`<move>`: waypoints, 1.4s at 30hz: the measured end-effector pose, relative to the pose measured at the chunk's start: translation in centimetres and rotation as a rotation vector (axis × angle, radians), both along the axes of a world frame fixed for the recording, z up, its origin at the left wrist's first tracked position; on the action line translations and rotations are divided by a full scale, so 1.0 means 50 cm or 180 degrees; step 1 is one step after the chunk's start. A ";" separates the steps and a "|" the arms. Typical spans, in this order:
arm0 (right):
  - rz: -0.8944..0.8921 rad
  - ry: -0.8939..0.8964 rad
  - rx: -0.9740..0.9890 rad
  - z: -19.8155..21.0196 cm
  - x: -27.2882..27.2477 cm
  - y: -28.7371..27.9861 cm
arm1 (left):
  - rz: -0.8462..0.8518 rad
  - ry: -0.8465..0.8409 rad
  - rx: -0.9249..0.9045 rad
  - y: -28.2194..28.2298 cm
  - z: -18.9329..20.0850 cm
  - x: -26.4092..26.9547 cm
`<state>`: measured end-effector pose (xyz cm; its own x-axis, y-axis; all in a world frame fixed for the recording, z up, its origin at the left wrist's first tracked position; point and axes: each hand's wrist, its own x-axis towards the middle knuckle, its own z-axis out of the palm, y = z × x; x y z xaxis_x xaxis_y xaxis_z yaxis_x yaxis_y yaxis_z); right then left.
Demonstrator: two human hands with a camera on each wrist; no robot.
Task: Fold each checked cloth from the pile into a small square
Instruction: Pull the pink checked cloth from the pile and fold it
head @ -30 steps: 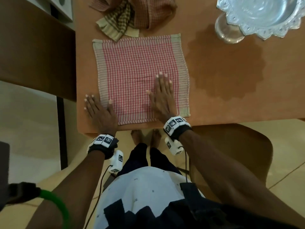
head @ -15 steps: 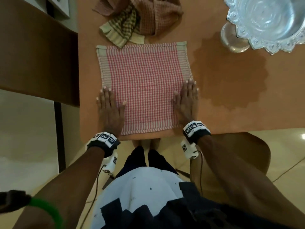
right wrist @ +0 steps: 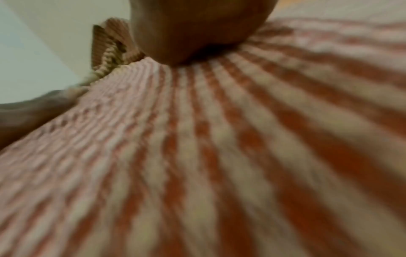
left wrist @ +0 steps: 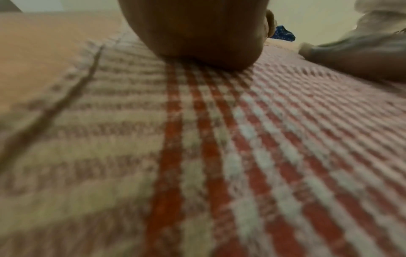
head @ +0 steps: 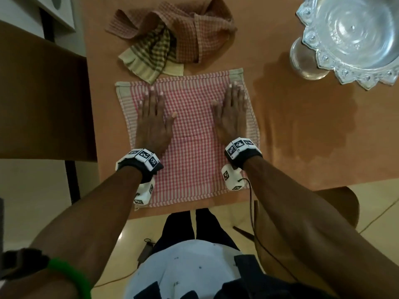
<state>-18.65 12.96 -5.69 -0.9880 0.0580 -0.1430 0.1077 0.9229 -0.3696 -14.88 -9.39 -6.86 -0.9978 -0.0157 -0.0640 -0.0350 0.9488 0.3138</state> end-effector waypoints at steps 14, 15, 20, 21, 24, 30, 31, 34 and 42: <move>0.0380 0.0006 0.0266 0.005 -0.084 0.059 | 0.0770 0.0088 -0.0383 -0.025 -0.005 0.002; 0.0420 0.0000 0.0239 0.007 -0.074 0.048 | 0.0745 0.0073 -0.0378 -0.025 -0.005 0.001; 0.1165 0.0019 0.0012 0.003 0.065 -0.090 | 0.0734 0.0107 -0.0307 -0.025 -0.004 0.001; 0.1195 -0.0082 -0.0016 -0.001 0.097 -0.085 | 0.0678 0.0090 -0.0268 -0.028 -0.005 0.001; 0.0932 -0.0071 0.0015 -0.019 0.150 0.006 | 0.0500 0.0080 -0.0214 -0.053 -0.007 0.005; 0.0329 0.0115 0.0106 -0.008 0.195 0.110 | 0.0367 0.0130 -0.0239 0.016 0.011 0.060; 0.0596 0.0107 0.0094 -0.010 0.210 0.084 | 0.0226 0.0197 -0.0219 0.057 0.012 0.090; 0.0884 0.0017 0.0109 -0.028 0.259 0.053 | 0.0153 0.0110 -0.0112 0.142 0.001 0.197; 0.0067 0.0076 0.0113 -0.011 0.270 0.172 | 0.1209 -0.0059 -0.0051 0.048 0.013 0.298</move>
<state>-5.15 21.58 -6.24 -0.9922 0.0417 -0.1175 0.0795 0.9375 -0.3387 0.03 -7.00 -6.19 -0.9194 -0.3852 -0.0788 -0.3906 0.8720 0.2951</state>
